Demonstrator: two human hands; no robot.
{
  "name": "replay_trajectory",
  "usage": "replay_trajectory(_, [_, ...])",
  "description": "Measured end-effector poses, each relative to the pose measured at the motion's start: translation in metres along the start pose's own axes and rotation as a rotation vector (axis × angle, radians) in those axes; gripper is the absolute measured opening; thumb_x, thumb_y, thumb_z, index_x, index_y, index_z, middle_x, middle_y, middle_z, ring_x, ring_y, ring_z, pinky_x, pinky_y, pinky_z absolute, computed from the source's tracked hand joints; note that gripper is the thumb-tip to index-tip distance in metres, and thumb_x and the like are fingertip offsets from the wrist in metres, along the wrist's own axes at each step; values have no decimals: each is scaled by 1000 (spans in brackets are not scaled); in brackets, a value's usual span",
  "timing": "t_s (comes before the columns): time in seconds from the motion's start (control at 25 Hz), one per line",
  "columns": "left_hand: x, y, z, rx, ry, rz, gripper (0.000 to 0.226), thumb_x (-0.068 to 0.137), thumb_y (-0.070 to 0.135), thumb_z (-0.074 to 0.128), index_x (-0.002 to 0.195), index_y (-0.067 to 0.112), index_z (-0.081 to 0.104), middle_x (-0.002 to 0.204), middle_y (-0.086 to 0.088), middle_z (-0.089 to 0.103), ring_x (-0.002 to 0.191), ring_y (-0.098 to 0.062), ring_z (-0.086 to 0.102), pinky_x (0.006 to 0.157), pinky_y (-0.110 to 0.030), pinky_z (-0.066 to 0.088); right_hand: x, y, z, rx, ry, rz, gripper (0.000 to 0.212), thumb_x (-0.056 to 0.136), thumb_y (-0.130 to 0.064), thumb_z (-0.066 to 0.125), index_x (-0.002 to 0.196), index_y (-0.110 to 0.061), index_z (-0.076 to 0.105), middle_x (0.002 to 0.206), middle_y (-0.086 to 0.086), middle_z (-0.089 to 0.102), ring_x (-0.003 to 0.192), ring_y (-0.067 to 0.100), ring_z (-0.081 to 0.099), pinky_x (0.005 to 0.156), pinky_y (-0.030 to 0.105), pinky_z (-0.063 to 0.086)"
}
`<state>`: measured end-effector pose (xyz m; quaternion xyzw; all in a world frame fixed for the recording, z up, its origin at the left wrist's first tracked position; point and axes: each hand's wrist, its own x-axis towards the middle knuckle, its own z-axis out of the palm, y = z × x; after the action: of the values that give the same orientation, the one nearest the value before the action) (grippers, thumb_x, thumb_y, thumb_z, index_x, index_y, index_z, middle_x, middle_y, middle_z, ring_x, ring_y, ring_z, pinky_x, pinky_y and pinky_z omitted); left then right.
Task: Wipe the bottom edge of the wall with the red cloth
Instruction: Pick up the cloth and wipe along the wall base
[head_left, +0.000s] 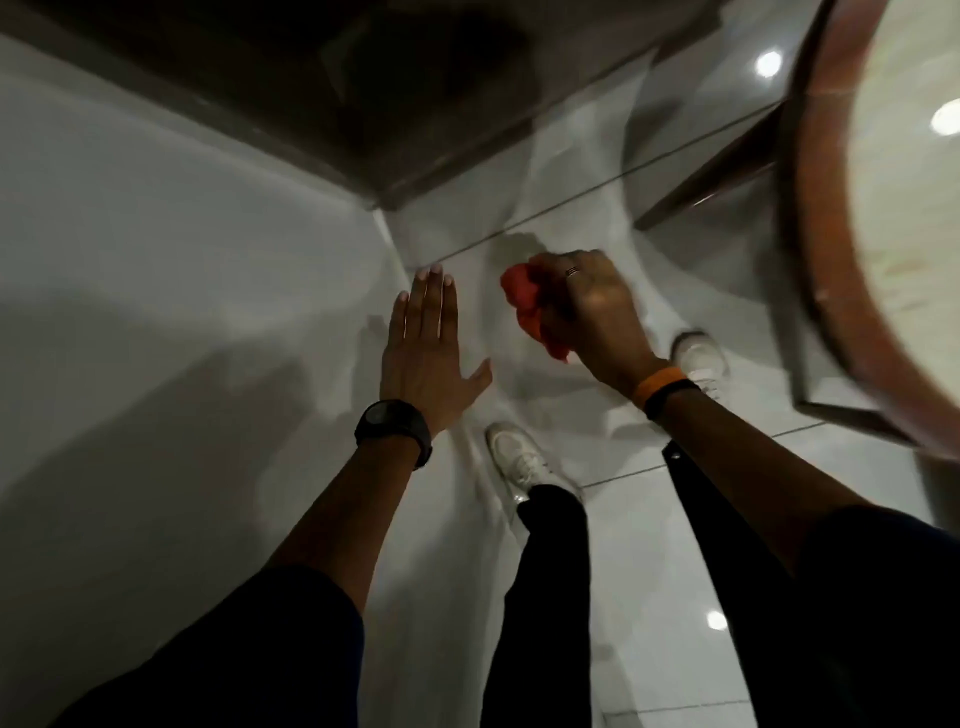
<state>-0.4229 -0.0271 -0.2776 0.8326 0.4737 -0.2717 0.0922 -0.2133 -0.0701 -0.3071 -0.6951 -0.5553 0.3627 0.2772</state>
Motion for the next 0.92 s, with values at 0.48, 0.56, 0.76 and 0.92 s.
replay_trajectory(0.48, [90,-62,174,637,-647,36,116,89,80,39,159,1,-10,166,-20,-14,156,-35,-11,127,-46,-4,22,129,325,151,-409,198,34,97,-5,50,128,-3,62,123,23,62,114,40,56,100,49,49])
replay_trajectory(0.56, [107,-65,179,672,-644,56,116,89,80,40,159,2,-9,166,-21,-13,156,-35,-10,127,-47,-4,33,128,347,321,-332,304,39,96,0,47,133,-6,59,128,21,62,117,38,59,103,51,50])
replay_trajectory(0.76, [131,-69,198,728,-628,117,104,95,74,29,159,0,-8,166,-22,-12,155,-36,-10,127,-48,-4,31,99,387,621,-411,522,66,99,-40,46,157,-16,26,165,14,24,151,31,27,126,48,24])
replay_trajectory(0.92, [133,-78,211,758,-627,130,103,95,74,27,159,0,-8,166,-21,-13,155,-36,-11,127,-48,-4,17,106,409,569,-440,550,78,104,-49,43,161,-25,-4,169,0,-18,157,18,-11,125,40,4])
